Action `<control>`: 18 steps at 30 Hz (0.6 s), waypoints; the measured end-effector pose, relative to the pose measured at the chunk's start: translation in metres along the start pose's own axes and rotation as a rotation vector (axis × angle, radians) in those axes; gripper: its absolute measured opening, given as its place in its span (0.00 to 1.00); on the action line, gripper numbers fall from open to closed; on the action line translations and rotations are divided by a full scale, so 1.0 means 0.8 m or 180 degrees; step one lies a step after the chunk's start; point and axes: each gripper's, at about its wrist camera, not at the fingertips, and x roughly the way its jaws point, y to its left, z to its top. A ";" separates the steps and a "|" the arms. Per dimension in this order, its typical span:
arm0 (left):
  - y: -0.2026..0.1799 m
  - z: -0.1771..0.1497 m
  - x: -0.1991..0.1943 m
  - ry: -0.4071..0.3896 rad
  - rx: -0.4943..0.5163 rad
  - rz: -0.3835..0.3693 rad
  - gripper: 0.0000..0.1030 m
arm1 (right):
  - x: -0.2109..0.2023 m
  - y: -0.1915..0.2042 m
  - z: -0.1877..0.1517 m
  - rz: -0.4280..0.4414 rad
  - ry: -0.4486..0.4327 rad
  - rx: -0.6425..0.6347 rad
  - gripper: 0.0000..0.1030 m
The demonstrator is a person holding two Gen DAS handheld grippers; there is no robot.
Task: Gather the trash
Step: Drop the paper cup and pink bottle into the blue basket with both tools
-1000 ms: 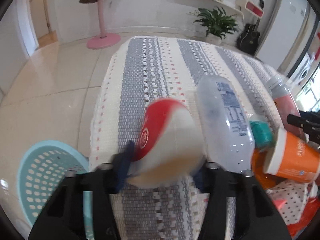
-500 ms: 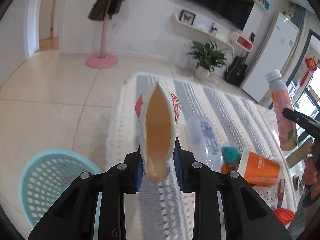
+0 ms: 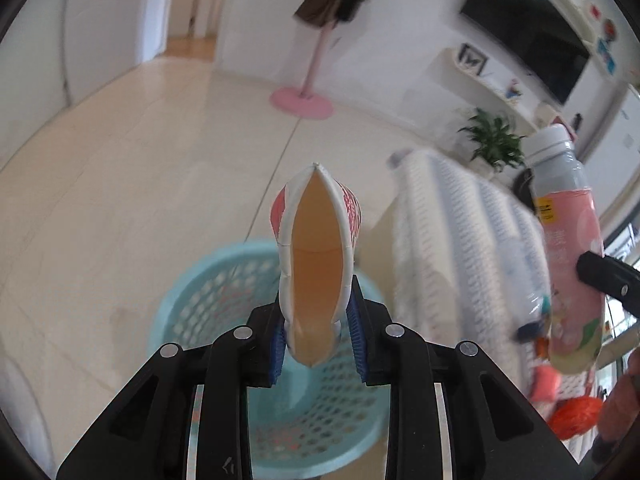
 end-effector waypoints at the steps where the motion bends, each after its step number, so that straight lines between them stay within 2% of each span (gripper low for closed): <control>1: 0.010 -0.008 0.007 0.0074 -0.0031 0.0036 0.25 | 0.014 0.010 -0.003 0.0035 0.0075 0.0010 0.45; 3: 0.025 -0.022 0.019 0.0201 -0.0072 0.0093 0.25 | 0.051 0.032 -0.015 0.0114 0.0271 0.0031 0.45; 10: 0.056 -0.054 0.058 0.0490 -0.0192 0.0120 0.27 | 0.132 0.061 -0.054 -0.0019 0.0693 -0.0010 0.45; 11: 0.058 -0.057 0.061 0.0509 -0.0201 0.0130 0.29 | 0.139 0.064 -0.057 -0.0027 0.0737 -0.0003 0.46; 13: 0.064 -0.062 0.065 0.0514 -0.0200 0.0147 0.47 | 0.148 0.067 -0.060 -0.0065 0.0766 0.0006 0.46; 14: 0.066 -0.062 0.064 0.0491 -0.0210 0.0161 0.51 | 0.149 0.065 -0.059 -0.0088 0.0757 0.0005 0.49; 15: 0.067 -0.061 0.062 0.0465 -0.0222 0.0154 0.54 | 0.150 0.063 -0.058 -0.0093 0.0749 0.0004 0.50; 18: 0.066 -0.068 0.055 0.0417 -0.0234 0.0133 0.54 | 0.138 0.056 -0.054 -0.0096 0.0701 -0.0007 0.50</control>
